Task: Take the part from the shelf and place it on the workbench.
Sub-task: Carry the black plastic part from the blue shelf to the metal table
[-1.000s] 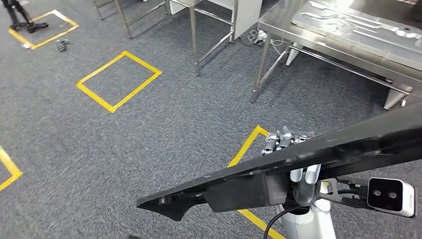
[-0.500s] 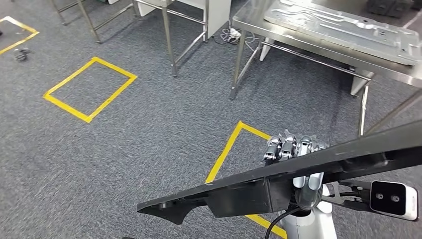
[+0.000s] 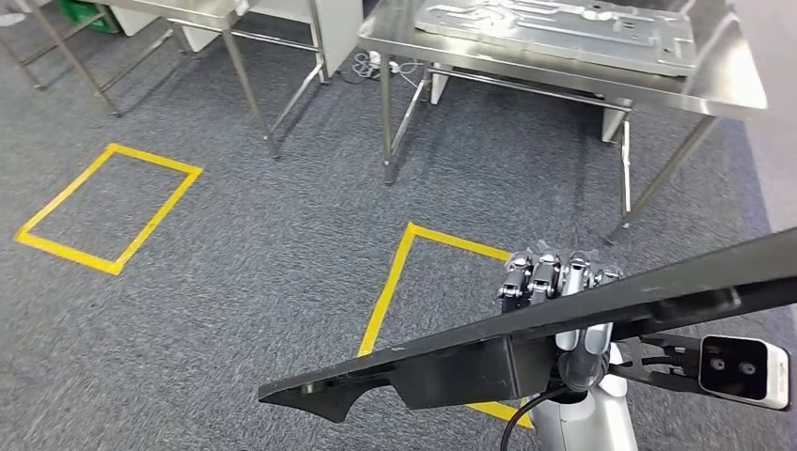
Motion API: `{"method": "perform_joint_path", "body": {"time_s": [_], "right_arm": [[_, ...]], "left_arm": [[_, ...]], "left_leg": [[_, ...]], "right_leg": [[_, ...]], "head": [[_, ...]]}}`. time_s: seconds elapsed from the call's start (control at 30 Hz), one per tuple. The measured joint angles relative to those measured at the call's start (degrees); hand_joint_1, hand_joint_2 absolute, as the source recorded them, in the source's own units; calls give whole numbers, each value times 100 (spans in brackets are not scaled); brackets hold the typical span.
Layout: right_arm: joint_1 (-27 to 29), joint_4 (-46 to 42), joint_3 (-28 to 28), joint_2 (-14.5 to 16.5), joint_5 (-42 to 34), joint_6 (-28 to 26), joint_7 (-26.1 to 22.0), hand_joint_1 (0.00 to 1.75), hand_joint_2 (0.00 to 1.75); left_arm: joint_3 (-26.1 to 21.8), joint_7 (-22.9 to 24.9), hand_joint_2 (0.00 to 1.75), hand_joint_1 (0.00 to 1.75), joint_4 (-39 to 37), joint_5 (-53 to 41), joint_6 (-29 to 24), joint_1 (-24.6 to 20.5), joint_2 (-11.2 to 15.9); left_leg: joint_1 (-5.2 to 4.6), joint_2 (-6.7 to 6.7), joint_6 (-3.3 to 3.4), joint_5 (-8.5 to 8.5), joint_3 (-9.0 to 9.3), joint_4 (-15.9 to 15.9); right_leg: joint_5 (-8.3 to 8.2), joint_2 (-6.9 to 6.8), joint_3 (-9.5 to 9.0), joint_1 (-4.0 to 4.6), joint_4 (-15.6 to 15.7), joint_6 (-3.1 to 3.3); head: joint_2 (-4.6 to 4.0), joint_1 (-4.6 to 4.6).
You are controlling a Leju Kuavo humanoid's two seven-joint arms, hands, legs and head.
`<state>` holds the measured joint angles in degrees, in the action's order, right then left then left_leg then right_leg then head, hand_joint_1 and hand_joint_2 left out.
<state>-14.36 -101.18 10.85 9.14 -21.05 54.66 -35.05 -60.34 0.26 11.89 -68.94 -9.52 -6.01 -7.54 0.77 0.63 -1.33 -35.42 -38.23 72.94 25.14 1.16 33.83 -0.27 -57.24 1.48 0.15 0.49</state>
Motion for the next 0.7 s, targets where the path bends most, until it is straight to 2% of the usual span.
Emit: {"method": "perform_joint_path", "body": {"time_s": [0.03, 0.07, 0.1, 0.17, 0.2, 0.23, 0.3, 0.33, 0.37, 0.43, 0.47, 0.5, 0.53, 0.57, 0.6, 0.63, 0.7], "right_arm": [[1, 14, -1, 0, 0, 8, 3, 175, 175], [1, 26, -2, 0, -1, 16, 5, 175, 175], [-1, 34, -2, 0, -1, 26, 5, 175, 175], [-8, 46, -3, 0, -3, 43, 5, 175, 175], [-12, 52, -3, 1, -3, 50, 7, 175, 175], [-13, 57, -3, 1, -4, 52, 9, 175, 175], [-13, 59, -5, 1, -5, 55, 11, 175, 175], [-13, 58, -7, 0, -5, 55, 10, 175, 175], [-19, 57, -7, 0, -5, 55, 9, 175, 175], [-26, 57, -7, 0, -6, 55, 9, 175, 175], [-26, 59, -7, 0, -6, 51, 10, 175, 175], [-18, 62, -7, 0, -5, 35, 13, 175, 175], [-8, 65, -8, 0, 1, 0, 21, 175, 175], [-2, 68, -10, 0, 10, -46, 33, 175, 175], [1, 69, -13, 0, 25, -93, 48, 175, 175], [2, 68, -16, 0, 41, -128, 61, 175, 175], [-2, 64, -22, 1, 68, -151, 73, 175, 175]], "left_arm": [[-1, 4, 175, 0, 0, -5, -16, 4, 0], [-1, 7, 175, 0, 0, -7, -28, 6, 0], [-1, 9, 175, 0, 0, -9, -38, 6, 2], [-1, 9, 175, 0, 0, -11, -62, 7, 8], [0, 8, 175, 0, 0, -14, -73, 6, 11], [1, 7, 175, 0, 0, -16, -82, 4, 13], [1, 0, 175, 0, 0, -18, -91, 0, 9], [0, -7, 175, 0, 0, -17, -93, -1, 6], [-1, -15, 175, 0, 0, -17, -94, -2, 3], [-1, -27, 175, 0, 0, -18, -96, 0, 0], [-1, -29, 175, 0, 0, -18, -97, 5, 1], [-1, -28, 175, 0, 0, -18, -99, 11, 1], [-1, -28, 175, 0, 0, -17, -101, 15, 2], [-1, -30, 175, 0, 0, -17, -103, 14, 2], [-1, -32, 175, 0, 0, -17, -104, 8, 2], [-1, -34, 175, 0, 0, -17, -104, 0, 0], [-1, -38, 175, 0, 0, -19, -104, -10, -10]], "left_leg": [[0, -11, -2, 34, -89, 117], [0, -19, 2, 180, -77, 18], [3, -53, 11, 418, 44, -312], [25, -296, 44, 773, 340, -1053], [33, -407, 60, 846, 429, -1278], [31, -480, 82, 841, 459, -1358], [23, -399, 142, 851, 468, -1386], [26, -338, 182, 864, 482, -1411], [35, -271, 220, 877, 499, -1439], [34, -137, 268, 881, 522, -1470], [28, -71, 279, 875, 525, -1471], [22, -12, 281, 866, 526, -1469], [19, 40, 280, 856, 531, -1468], [17, 79, 274, 846, 541, -1467], [15, 107, 266, 835, 558, -1468], [13, 130, 257, 823, 580, -1470], [0, 154, 221, 802, 607, -1473]], "right_leg": [[5, 84, -1, 2, -11, -1], [13, 169, -5, 2, -27, -9], [29, 247, -10, 0, -50, -22], [71, 385, 17, -4, -125, -68], [86, 440, 45, -9, -160, -99], [91, 492, 75, -16, -181, -134], [81, 591, 108, -38, -178, -209], [101, 549, 123, -37, -203, -243], [175, 435, 178, -32, -317, -274], [468, 101, 443, -20, -861, -325], [634, -5, 637, -27, -1237, -344], [733, -55, 802, -38, -1544, -358], [734, -81, 889, -46, -1690, -363], [630, -94, 860, -51, -1618, -358], [439, -108, 709, -50, -1325, -339], [239, -129, 488, -40, -903, -306], [34, -184, 139, 9, -254, -231]], "head": [[0, -2], [-1, -2], [-1, -2], [-1, 0], [0, 1], [1, 0], [1, -4], [1, -1], [1, 18], [0, 53], [0, 66], [0, 65], [0, 66], [0, 65], [-1, 66], [-1, 66], [0, 66]]}}
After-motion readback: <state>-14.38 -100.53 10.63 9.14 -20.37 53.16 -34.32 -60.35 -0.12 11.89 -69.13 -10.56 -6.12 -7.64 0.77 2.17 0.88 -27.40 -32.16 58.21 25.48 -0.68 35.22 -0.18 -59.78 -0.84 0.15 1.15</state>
